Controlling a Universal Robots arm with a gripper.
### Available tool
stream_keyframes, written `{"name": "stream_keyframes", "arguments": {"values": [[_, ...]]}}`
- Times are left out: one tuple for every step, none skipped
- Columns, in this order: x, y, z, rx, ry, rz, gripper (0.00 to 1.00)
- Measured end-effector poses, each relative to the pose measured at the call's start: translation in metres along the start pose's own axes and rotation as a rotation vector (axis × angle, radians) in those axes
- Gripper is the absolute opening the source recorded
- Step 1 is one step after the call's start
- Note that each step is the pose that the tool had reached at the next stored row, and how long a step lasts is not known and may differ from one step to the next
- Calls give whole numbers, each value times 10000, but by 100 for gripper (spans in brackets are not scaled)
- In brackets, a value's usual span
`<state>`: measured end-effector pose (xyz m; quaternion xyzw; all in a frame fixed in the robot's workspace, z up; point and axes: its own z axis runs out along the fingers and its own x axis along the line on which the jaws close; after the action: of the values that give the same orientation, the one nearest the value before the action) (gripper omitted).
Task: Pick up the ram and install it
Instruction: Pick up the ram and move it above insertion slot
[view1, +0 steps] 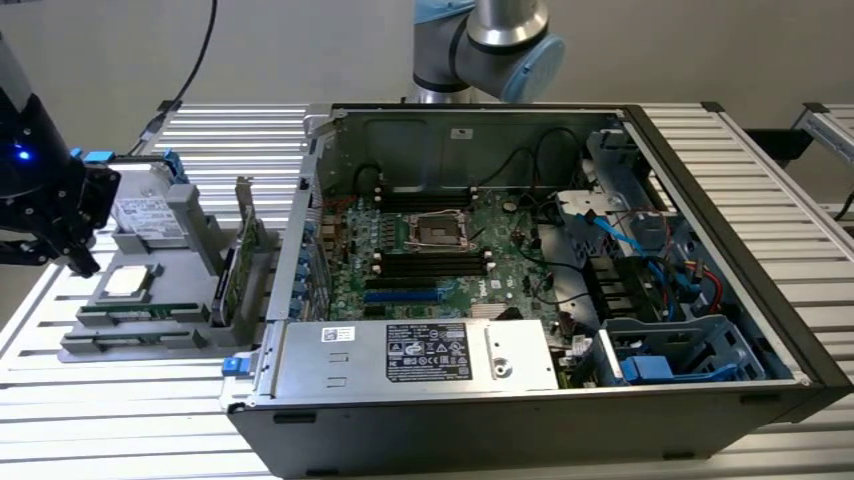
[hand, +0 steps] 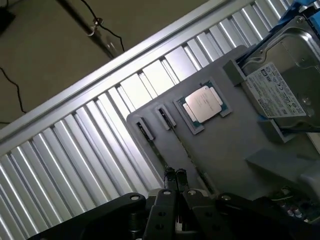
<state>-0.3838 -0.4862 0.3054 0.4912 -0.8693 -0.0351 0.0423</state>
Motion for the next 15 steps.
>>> {"name": "stream_keyframes", "arguments": {"values": [[0, 0, 4, 8, 19, -179, 10], [0, -1, 8, 21, 33, -369, 10], [-1, -1, 12, 43, 44, -552, 10], [-1, -1, 16, 70, 52, -732, 10], [-1, -2, 18, 96, 59, -911, 10], [-1, -2, 21, 124, 67, -1090, 10], [-1, -3, 25, 153, 72, -1276, 10], [-1, -3, 28, 180, 79, -1455, 10], [-1, -3, 31, 207, 86, -1640, 10], [-1, -4, 35, 233, 93, -1818, 10], [-2, -4, 38, 259, 100, -1998, 10], [-2, -5, 42, 281, 106, -2178, 10], [-2, -5, 46, 301, 114, -2362, 10], [-2, -5, 50, 315, 122, -2548, 10], [-2, -6, 54, 327, 128, -2732, 10]]}}
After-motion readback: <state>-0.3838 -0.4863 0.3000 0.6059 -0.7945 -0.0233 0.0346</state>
